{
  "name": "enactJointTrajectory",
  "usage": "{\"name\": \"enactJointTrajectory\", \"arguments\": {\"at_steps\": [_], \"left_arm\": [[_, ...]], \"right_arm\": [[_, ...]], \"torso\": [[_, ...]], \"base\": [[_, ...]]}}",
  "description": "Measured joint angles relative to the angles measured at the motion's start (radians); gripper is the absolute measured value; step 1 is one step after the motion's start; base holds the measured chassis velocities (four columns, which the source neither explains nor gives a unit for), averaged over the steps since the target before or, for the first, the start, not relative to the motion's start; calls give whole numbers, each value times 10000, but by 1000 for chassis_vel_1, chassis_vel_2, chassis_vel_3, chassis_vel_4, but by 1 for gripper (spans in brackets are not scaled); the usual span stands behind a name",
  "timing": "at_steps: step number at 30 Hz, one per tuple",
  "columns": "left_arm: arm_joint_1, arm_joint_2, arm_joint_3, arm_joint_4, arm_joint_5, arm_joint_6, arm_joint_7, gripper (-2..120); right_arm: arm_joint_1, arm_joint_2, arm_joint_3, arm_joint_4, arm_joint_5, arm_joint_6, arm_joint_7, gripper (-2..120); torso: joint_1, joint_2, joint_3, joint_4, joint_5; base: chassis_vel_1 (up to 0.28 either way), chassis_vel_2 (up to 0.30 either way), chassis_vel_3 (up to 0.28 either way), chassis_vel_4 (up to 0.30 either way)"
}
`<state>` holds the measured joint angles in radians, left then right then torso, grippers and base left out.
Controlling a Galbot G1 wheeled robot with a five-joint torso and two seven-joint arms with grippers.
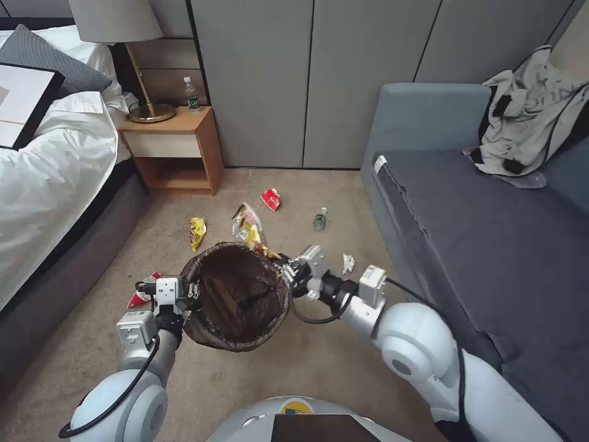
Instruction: Pick up the trash bin, then pick up the garbage from the floor and place it into the trash bin.
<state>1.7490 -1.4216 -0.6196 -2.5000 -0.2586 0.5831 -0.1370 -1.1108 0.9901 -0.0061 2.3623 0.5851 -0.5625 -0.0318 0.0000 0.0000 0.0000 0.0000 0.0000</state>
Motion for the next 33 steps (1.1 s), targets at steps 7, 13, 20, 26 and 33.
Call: {"name": "enactJointTrajectory", "arguments": {"at_steps": [7,13,20,26,33], "left_arm": [[34,-13,-12,0,5,12,-3,7],[34,-47,-14,0,11,16,-3,7],[32,-81,-24,0,12,19,0,7],[23,-105,-34,0,12,21,7,7],[0,-127,-28,0,10,22,12,7]], "right_arm": [[199,161,-763,-330,-254,-88,186,1],[267,366,-1328,-625,-540,-131,516,24],[275,479,-1472,-706,-619,-172,711,48],[333,397,-1476,-627,-612,-256,735,71],[357,261,-1476,-559,-608,-265,733,97]], "torso": [[0,0,0,0,0],[0,0,0,0,-1],[0,0,0,0,-1],[0,0,0,0,0],[0,0,0,0,0]], "base": [[0,0,0,0],[0,0,0,0],[0,0,0,0],[0,0,0,0],[0,0,0,0]]}}
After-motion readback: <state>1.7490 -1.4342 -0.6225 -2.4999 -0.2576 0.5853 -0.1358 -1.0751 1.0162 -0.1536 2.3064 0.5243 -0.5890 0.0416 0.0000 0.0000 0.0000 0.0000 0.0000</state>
